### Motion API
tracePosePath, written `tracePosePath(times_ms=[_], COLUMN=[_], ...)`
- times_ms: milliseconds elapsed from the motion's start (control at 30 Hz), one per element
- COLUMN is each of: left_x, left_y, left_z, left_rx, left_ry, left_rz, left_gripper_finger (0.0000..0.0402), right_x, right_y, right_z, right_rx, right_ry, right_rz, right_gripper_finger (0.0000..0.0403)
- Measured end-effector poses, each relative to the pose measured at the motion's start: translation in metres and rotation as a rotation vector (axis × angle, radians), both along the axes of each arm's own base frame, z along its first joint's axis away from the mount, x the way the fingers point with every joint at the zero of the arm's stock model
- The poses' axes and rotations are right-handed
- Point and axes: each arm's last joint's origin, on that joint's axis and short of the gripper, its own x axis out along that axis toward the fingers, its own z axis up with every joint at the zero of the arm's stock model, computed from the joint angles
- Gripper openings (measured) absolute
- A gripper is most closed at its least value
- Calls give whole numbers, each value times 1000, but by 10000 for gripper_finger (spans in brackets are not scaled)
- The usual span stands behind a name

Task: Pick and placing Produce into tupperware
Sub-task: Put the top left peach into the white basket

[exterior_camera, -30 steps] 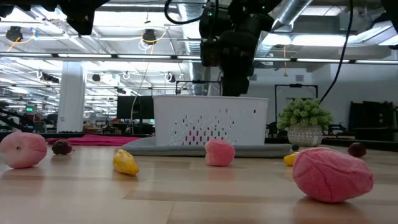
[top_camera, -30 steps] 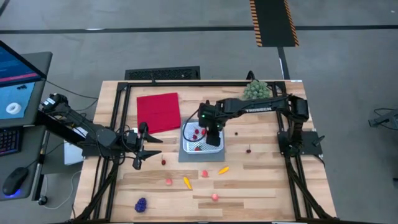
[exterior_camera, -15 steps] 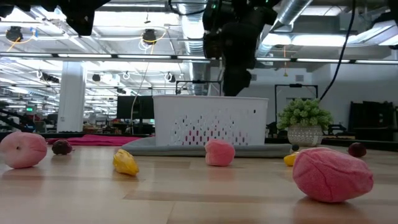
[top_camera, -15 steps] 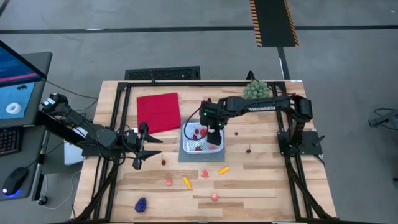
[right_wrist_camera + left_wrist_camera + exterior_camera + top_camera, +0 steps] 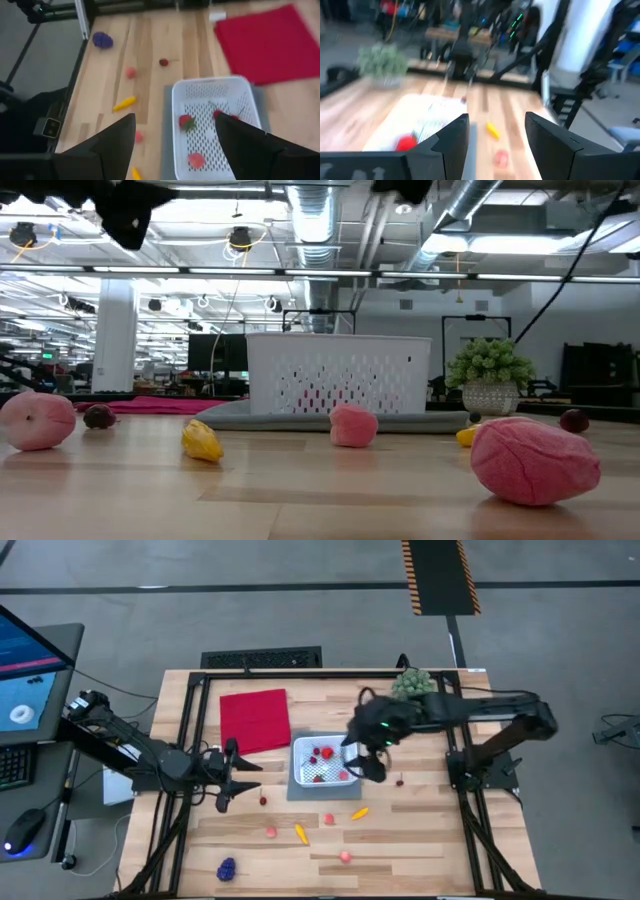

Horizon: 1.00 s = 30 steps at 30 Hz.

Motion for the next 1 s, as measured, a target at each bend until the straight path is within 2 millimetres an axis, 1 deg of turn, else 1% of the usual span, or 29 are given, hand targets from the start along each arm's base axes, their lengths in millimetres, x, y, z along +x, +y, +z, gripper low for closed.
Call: tracePosePath(times_ms=[100, 200, 300, 400, 633, 800, 1000], left_x=[2, 5, 11, 20, 46, 66, 83], left_y=[0, -3, -6, -14, -38, -58, -85], left_z=[-6, -10, -11, -14, -27, -35, -36], left_rx=[-66, -138, -204, -236, -302, -263, -189], left_ry=[125, 239, 329, 422, 626, 745, 868], left_rz=[49, 79, 105, 85, 75, 96, 82], left_gripper_finger=[185, 185, 185, 185, 194, 201, 201], right_x=[-18, -34, -47, -57, -69, -71, -73], right_y=[14, 23, 29, 36, 50, 57, 64], right_z=[14, 23, 27, 27, 19, 15, 13], right_rx=[-44, -78, -114, -152, -174, -172, -164], right_ry=[-46, -62, -51, -42, -21, -16, -7], right_rz=[-15, -37, -79, -108, -114, -109, -93], right_gripper_finger=[295, 295, 295, 295, 295, 295, 295])
